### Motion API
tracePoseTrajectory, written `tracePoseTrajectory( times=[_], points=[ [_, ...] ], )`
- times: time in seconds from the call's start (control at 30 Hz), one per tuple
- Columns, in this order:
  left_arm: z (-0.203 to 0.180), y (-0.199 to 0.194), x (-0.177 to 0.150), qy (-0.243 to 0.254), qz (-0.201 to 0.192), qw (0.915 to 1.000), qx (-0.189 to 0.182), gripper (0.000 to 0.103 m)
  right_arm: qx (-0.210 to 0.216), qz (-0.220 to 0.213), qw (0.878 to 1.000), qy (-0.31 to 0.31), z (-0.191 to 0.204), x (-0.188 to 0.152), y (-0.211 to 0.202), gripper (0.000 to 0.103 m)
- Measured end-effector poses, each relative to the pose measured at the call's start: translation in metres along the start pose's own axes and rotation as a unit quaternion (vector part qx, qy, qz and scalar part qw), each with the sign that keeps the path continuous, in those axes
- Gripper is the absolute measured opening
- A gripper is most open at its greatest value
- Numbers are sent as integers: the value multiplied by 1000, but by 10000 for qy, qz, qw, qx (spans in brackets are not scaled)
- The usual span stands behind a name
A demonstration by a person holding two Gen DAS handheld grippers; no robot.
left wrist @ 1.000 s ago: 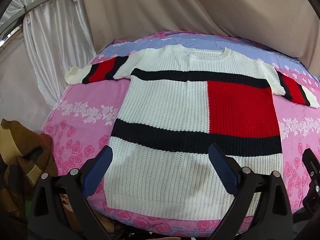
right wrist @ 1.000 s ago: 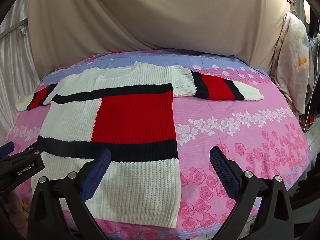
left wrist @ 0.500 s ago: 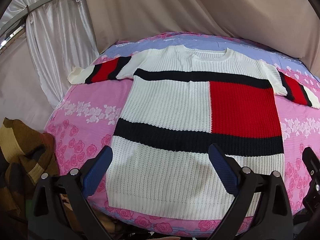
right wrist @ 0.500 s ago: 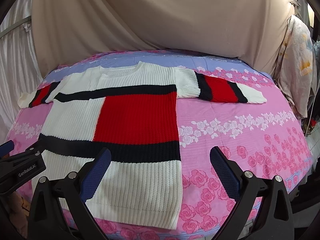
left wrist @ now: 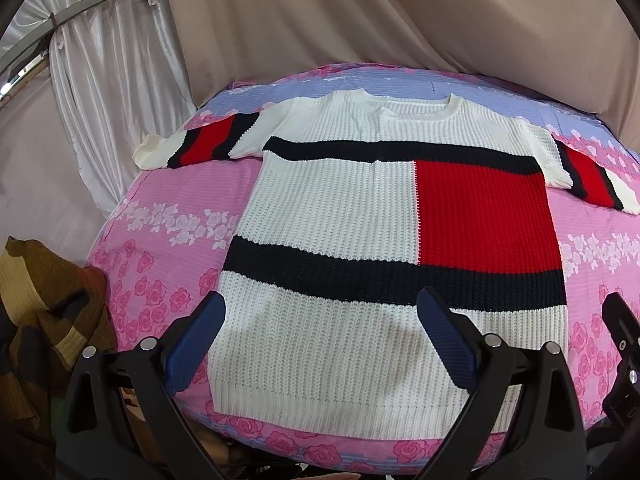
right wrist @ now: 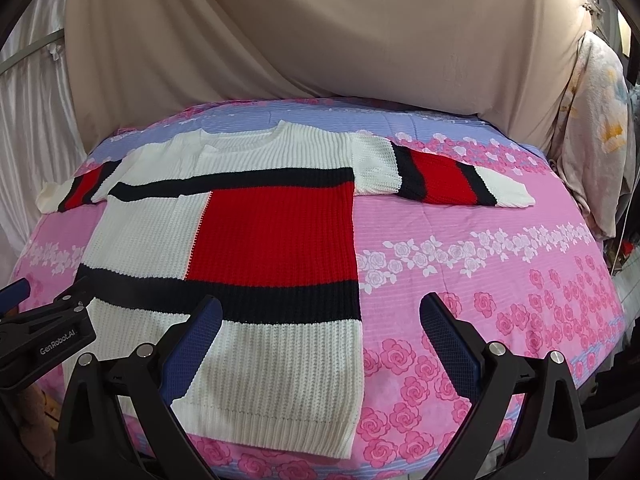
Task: Fold small clothes
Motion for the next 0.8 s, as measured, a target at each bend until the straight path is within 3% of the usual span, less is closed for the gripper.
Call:
tracePoseTrajectory(
  times=[0.8],
  points=[
    [-3,-1,1,72,-52,10000,9,94,132,72,9995,-286,18,4,8,98]
  ],
)
Point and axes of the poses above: each gripper's, at about its wrist camera, not at the fingertips, and y roughly the way its jaws point, z to its left, x to its top, the point moved 4 cm from there along y, roughly the way its jaws point, and after that the axes turned 15 degrees about x, right-handed, at the moved point
